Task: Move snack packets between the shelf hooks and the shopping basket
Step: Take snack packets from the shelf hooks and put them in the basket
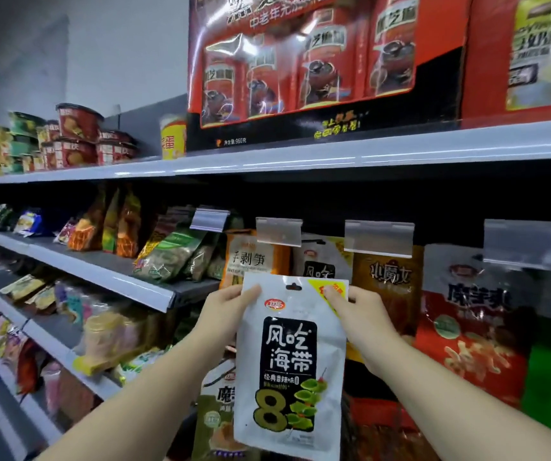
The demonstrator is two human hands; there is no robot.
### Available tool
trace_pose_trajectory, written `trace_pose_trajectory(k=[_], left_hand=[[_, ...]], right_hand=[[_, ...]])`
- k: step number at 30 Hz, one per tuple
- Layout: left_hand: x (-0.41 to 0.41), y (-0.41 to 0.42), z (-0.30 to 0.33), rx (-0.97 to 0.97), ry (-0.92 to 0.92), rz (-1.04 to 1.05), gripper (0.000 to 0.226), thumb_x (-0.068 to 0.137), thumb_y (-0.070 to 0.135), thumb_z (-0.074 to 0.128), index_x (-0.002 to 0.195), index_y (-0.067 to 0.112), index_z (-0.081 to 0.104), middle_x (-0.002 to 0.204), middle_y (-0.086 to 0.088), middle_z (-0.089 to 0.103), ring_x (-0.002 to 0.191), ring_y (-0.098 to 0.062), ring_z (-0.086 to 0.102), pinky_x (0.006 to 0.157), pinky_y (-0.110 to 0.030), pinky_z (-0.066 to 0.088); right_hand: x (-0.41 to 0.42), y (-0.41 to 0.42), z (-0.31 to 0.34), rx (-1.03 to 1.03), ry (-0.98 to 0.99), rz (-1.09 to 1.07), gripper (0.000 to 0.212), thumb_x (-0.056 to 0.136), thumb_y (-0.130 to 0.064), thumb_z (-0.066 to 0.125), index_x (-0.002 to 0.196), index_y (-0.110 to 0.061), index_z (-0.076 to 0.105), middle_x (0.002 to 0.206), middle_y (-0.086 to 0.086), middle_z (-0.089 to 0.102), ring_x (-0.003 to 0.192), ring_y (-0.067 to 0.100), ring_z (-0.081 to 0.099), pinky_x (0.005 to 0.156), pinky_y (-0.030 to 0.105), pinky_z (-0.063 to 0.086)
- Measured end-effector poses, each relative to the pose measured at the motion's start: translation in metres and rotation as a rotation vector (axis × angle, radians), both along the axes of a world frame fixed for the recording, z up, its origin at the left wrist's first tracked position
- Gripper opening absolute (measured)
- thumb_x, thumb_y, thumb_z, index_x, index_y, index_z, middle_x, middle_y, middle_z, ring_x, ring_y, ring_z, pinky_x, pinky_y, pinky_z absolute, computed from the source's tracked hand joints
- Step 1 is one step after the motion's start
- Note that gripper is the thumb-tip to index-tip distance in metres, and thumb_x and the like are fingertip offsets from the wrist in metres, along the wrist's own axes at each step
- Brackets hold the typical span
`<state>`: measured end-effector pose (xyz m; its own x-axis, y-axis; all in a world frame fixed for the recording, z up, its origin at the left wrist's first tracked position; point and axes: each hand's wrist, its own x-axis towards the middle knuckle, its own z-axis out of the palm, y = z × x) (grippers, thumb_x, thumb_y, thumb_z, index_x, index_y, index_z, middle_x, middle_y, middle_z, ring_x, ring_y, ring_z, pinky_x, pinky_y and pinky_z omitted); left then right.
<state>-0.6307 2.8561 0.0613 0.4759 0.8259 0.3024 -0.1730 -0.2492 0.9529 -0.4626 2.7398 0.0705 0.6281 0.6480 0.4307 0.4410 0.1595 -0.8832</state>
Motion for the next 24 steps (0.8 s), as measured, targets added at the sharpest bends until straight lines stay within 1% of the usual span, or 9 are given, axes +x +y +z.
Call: trace_pose_trajectory(k=[2,5,8,10,12,16,20,22,24], left_hand=[[0.002,0.015,0.008,0.0,-0.028,0.018,0.029,0.091,0.034,0.062,0.096,0.009,0.073,0.093,-0.01,0.075,0.093,-0.036,0.069,0.088,-0.05,0.053],[0.003,0.036,0.023,0.032,-0.084,0.025,0.034,0.089,0.037,0.063,0.097,0.004,0.071,0.096,-0.015,0.073,0.098,-0.042,0.065,0.077,-0.042,0.049],[0.004,0.051,0.039,0.092,-0.108,-0.009,0.033,0.09,0.04,0.061,0.096,0.011,0.073,0.098,-0.013,0.073,0.101,-0.044,0.062,0.075,-0.041,0.043],[0.007,0.059,0.047,0.114,-0.125,-0.051,0.032,0.091,0.039,0.06,0.098,0.011,0.073,0.098,-0.012,0.074,0.1,-0.044,0.063,0.076,-0.044,0.046],[0.012,0.063,0.055,0.117,-0.138,-0.084,0.03,0.092,0.035,0.06,0.1,0.01,0.073,0.097,-0.011,0.074,0.094,-0.038,0.067,0.076,-0.043,0.052],[0.025,0.067,0.062,0.092,-0.128,-0.105,0.022,0.092,0.029,0.061,0.091,0.01,0.073,0.088,-0.009,0.076,0.078,-0.025,0.071,0.059,-0.028,0.051],[0.037,0.071,0.058,0.092,-0.108,-0.114,0.022,0.093,0.025,0.06,0.091,0.008,0.073,0.088,-0.01,0.076,0.081,-0.027,0.071,0.065,-0.031,0.053],[0.045,0.076,0.056,0.083,-0.093,-0.106,0.019,0.093,0.025,0.06,0.092,0.012,0.073,0.09,-0.008,0.076,0.084,-0.026,0.071,0.068,-0.033,0.054],[0.054,0.081,0.053,0.093,-0.065,-0.085,0.017,0.091,0.026,0.062,0.091,0.016,0.074,0.091,-0.007,0.076,0.087,-0.026,0.07,0.071,-0.036,0.054]], right_hand=[[0.0,0.013,0.012,0.005,-0.022,-0.002,0.054,0.088,-0.043,0.058,0.089,0.01,0.056,0.08,0.033,0.059,0.063,0.02,0.045,0.061,0.032,0.031],[-0.004,0.025,0.03,0.008,-0.032,-0.013,0.055,0.091,-0.044,0.054,0.085,0.011,0.053,0.069,0.013,0.044,0.062,0.02,0.036,0.059,0.032,0.024],[-0.008,0.032,0.045,0.028,-0.073,-0.045,0.053,0.092,-0.046,0.051,0.081,0.006,0.05,0.068,0.02,0.037,0.058,0.022,0.032,0.058,0.031,0.02],[-0.008,0.035,0.05,0.046,-0.088,-0.052,0.054,0.093,-0.046,0.051,0.098,0.008,0.054,0.086,0.037,0.051,0.064,0.036,0.048,0.061,0.03,0.025],[-0.006,0.038,0.054,0.067,-0.069,-0.07,0.051,0.093,-0.046,0.05,0.106,0.003,0.055,0.11,0.035,0.056,0.093,0.048,0.056,0.068,0.031,0.029],[-0.002,0.042,0.057,0.061,-0.01,-0.138,0.046,0.092,-0.045,0.053,0.103,0.0,0.055,0.111,0.032,0.057,0.101,0.047,0.056,0.07,0.031,0.033],[0.007,0.046,0.055,-0.03,0.006,-0.18,0.041,0.089,-0.054,0.053,0.103,-0.017,0.062,0.104,0.016,0.065,0.093,0.025,0.059,0.078,0.035,0.044],[0.014,0.049,0.056,-0.048,0.05,-0.247,0.047,0.086,-0.055,0.056,0.106,-0.013,0.057,0.107,0.004,0.061,0.1,0.024,0.056,0.085,0.034,0.045],[0.018,0.05,0.059,-0.097,0.04,-0.306,0.043,0.088,-0.048,0.058,0.112,-0.013,0.05,0.104,0.004,0.051,0.099,0.025,0.051,0.079,0.03,0.04]])
